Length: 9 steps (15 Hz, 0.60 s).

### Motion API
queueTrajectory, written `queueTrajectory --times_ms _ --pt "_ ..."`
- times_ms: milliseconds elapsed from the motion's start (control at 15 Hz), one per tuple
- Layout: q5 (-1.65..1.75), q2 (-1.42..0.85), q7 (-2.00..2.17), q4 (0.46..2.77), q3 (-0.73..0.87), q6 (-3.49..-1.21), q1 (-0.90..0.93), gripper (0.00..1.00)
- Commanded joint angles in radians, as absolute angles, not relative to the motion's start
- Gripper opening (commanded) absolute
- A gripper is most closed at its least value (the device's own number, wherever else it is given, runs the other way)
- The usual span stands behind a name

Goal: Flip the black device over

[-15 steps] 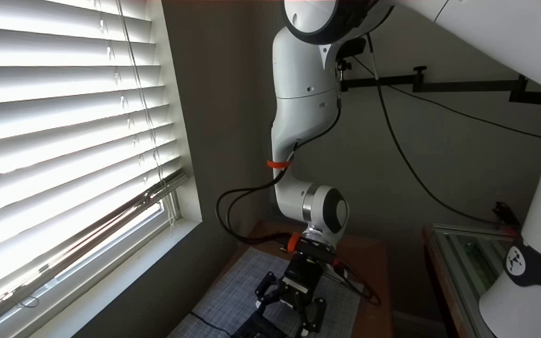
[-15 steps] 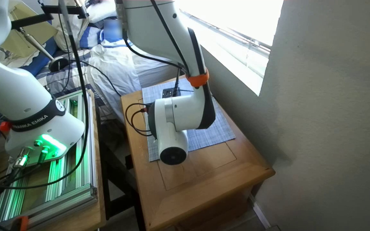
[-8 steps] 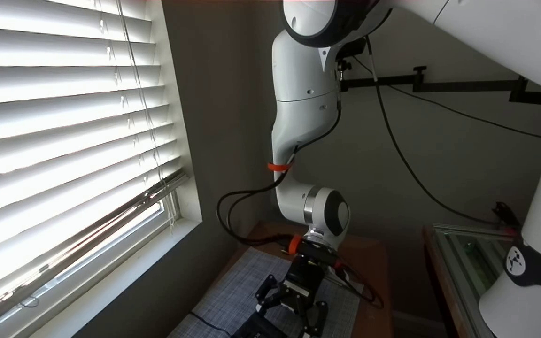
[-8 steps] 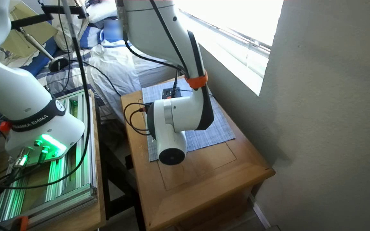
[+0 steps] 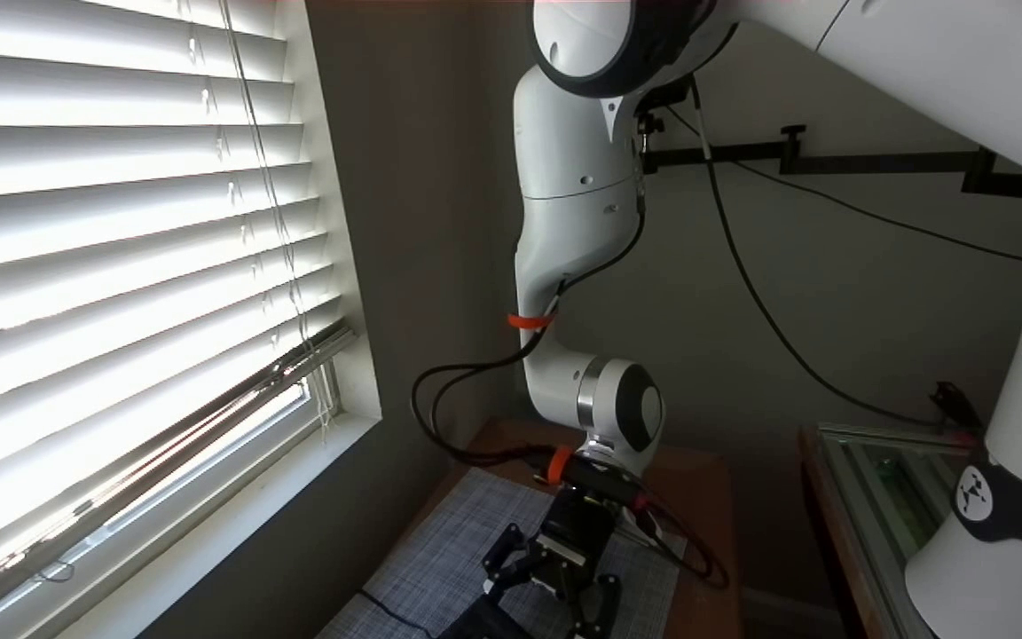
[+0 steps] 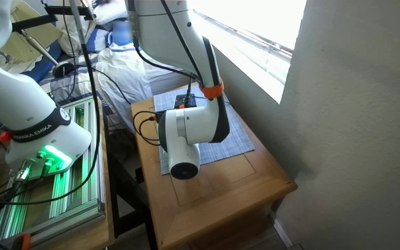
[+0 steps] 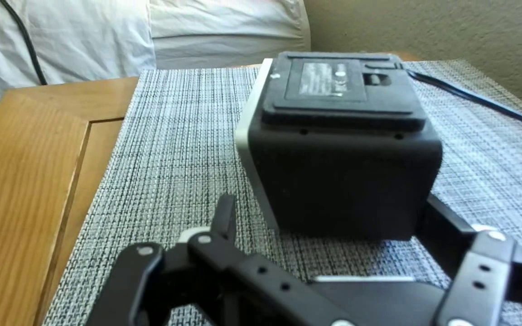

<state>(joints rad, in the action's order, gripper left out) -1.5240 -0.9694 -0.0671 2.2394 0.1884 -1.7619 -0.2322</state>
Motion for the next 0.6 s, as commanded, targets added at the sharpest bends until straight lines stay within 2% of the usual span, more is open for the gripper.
queueTrajectory --times_ms 0,533 --pt "-1.565 -1.005 -0.064 2.214 0.187 -1.715 -0.240 1.00" --pt "-1.634 -1.034 -0.061 2.197 0.182 -1.670 -0.240 1.00"
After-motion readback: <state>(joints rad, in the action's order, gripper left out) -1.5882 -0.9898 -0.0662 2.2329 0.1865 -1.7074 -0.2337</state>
